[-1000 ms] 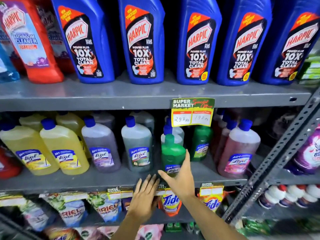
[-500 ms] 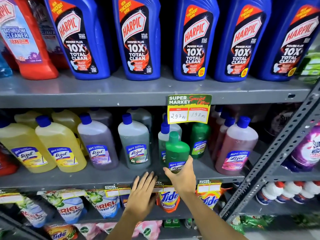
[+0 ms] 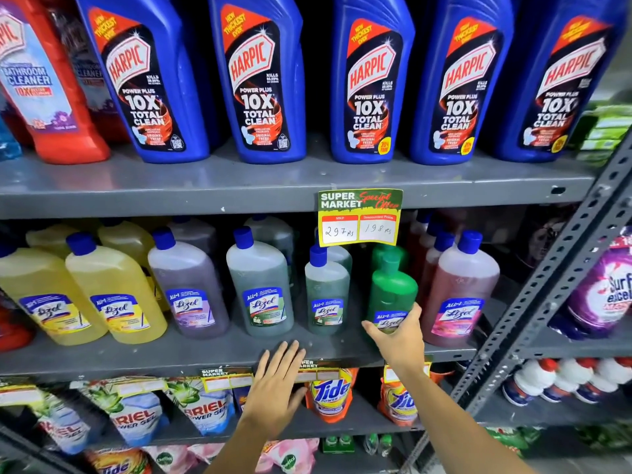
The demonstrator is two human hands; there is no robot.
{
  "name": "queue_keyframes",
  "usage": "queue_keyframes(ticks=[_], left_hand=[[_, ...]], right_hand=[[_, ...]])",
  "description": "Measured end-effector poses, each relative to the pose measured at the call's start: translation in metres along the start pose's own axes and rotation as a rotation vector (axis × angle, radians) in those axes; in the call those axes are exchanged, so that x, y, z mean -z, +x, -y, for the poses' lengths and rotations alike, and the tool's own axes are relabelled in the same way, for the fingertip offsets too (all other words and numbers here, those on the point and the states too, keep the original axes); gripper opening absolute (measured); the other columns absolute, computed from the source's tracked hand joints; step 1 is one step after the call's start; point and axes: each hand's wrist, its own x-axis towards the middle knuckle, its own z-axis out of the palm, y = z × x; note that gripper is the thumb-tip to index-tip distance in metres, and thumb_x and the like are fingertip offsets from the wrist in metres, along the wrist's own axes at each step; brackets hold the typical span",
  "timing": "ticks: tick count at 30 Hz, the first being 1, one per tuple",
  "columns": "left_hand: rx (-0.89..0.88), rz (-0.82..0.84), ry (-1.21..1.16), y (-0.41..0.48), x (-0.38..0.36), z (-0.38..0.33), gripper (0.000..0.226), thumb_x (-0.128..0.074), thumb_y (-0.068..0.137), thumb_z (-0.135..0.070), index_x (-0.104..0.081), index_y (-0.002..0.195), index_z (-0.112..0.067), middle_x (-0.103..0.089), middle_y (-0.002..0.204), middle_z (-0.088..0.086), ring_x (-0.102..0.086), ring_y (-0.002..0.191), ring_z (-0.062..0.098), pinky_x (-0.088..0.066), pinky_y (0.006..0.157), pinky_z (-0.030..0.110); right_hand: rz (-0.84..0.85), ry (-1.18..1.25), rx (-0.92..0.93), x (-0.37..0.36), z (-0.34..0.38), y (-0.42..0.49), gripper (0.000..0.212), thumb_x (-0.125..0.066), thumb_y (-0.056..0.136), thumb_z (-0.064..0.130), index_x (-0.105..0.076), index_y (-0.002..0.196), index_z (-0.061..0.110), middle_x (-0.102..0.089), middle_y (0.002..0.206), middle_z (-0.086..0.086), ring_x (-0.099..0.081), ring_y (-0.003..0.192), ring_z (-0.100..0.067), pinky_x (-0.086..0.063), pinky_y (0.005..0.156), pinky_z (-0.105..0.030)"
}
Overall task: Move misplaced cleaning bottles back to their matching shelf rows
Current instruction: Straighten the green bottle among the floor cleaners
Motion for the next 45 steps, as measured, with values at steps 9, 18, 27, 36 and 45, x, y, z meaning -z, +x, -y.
queue_keyframes(ticks=[9,18,27,36,45], left_hand=[[-0.014,0.011,0.04,-0.001,0.006,0.0,0.063,-0.037,0.096,-0.048,-0.032,0.151,-0.019,-0.031,0.157,-0.001,-0.015,0.145,0.016,-0.003,0.115,0.038],[0.027,0.068,0.073,-0.003,0.009,-0.005,0.065,-0.037,0.094,-0.049,-0.034,0.15,-0.018,-0.034,0.156,0.001,-0.019,0.144,0.018,-0.004,0.114,0.039],[0.032,0.1,0.069,-0.004,0.015,-0.006,0.066,-0.034,0.096,-0.056,-0.035,0.15,-0.018,-0.034,0.156,-0.001,-0.02,0.144,0.017,-0.004,0.114,0.038],[0.014,0.113,0.05,-0.004,0.015,-0.003,0.067,-0.03,0.098,-0.057,-0.026,0.153,-0.019,-0.027,0.159,-0.001,-0.017,0.146,0.018,-0.003,0.114,0.039],[0.026,0.127,0.016,-0.001,0.018,-0.008,0.073,-0.015,0.096,-0.062,-0.022,0.154,-0.018,-0.018,0.161,0.0,-0.014,0.148,0.021,0.001,0.115,0.04]], right_hand=[[-0.145,0.01,0.07,-0.012,0.015,-0.008,0.119,-0.09,0.064,0.03,-0.012,0.152,0.018,-0.039,0.147,-0.013,-0.047,0.13,-0.036,-0.045,0.099,-0.049],[0.03,0.02,0.115,0.003,0.005,0.013,0.104,-0.09,0.059,0.027,-0.025,0.139,0.022,-0.051,0.133,-0.005,-0.057,0.117,-0.029,-0.048,0.098,-0.042],[-0.011,0.048,0.127,-0.001,0.005,0.014,0.103,-0.092,0.06,0.028,-0.026,0.139,0.02,-0.049,0.134,-0.006,-0.057,0.117,-0.029,-0.048,0.098,-0.042],[0.013,0.073,0.127,0.001,0.006,0.017,0.099,-0.092,0.06,0.027,-0.026,0.134,0.028,-0.052,0.133,-0.004,-0.058,0.115,-0.027,-0.045,0.093,-0.034],[0.021,0.034,0.152,0.004,0.004,0.016,0.1,-0.091,0.06,0.035,-0.023,0.134,0.032,-0.053,0.134,-0.003,-0.06,0.114,-0.027,-0.049,0.093,-0.039]])
